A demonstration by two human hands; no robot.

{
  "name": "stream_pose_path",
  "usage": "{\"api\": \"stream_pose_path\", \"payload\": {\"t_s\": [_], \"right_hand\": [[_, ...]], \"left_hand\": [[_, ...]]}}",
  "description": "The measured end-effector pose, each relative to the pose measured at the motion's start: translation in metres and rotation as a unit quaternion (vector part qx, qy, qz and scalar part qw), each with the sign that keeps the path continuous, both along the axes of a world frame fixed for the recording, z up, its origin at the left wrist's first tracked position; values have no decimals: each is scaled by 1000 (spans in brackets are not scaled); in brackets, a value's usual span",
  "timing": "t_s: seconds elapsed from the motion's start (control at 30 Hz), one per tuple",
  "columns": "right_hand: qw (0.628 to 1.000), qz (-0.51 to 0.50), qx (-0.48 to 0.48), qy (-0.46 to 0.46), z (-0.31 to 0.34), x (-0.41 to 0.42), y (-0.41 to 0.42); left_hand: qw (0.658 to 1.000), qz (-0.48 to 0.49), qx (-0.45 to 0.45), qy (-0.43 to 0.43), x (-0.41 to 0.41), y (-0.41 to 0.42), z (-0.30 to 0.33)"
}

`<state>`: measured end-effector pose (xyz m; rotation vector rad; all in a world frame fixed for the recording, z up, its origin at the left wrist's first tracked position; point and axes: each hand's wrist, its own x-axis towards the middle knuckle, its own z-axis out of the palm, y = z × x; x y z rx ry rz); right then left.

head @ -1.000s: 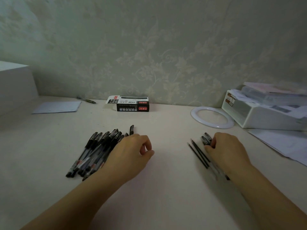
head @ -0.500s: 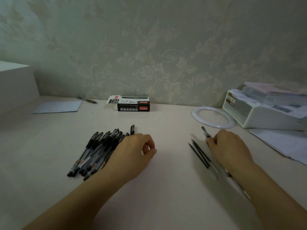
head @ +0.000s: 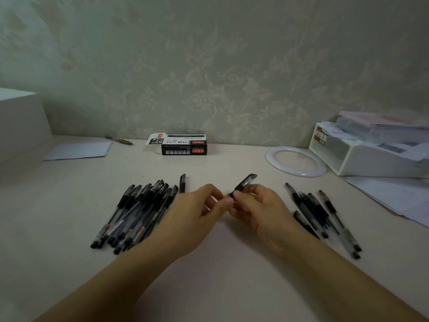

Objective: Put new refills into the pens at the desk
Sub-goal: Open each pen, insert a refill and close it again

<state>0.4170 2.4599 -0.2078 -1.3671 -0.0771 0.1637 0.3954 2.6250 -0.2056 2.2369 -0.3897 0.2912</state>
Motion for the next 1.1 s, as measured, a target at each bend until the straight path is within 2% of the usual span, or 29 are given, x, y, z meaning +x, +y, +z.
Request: {"api": "stream_pose_path", "payload": {"t_s": [0.1, 0.27, 0.5, 0.67, 0.8, 0.93, 1.0, 1.1], "right_hand": [[1000, 12, -1, -19, -5, 0, 1], [996, -34, -58, -57, -7, 3, -4], [990, 35, -82, -105, -7, 0, -4], [989, 34, -67, -125, -7, -2, -3], [987, 23, -59, -147, -5, -4, -2], [981, -49, -34, -184, 1, -1, -8], [974, -77, -62, -202, 1, 1, -12], [943, -93, -222, -229, -5, 3, -17]], "left_hand": [[1000, -11, 29, -3, 2, -1, -2], [991, 12, 117, -69, 5, 5, -3], [985, -32, 146, -87, 4, 1, -1], [969, 35, 204, -135, 2, 1, 3], [965, 73, 211, -137, 1, -2, 4], [966, 137, 187, -117, 6, 4, 8], [966, 136, 184, -122, 5, 6, 9], [970, 109, 186, -115, 4, 4, 8]]}}
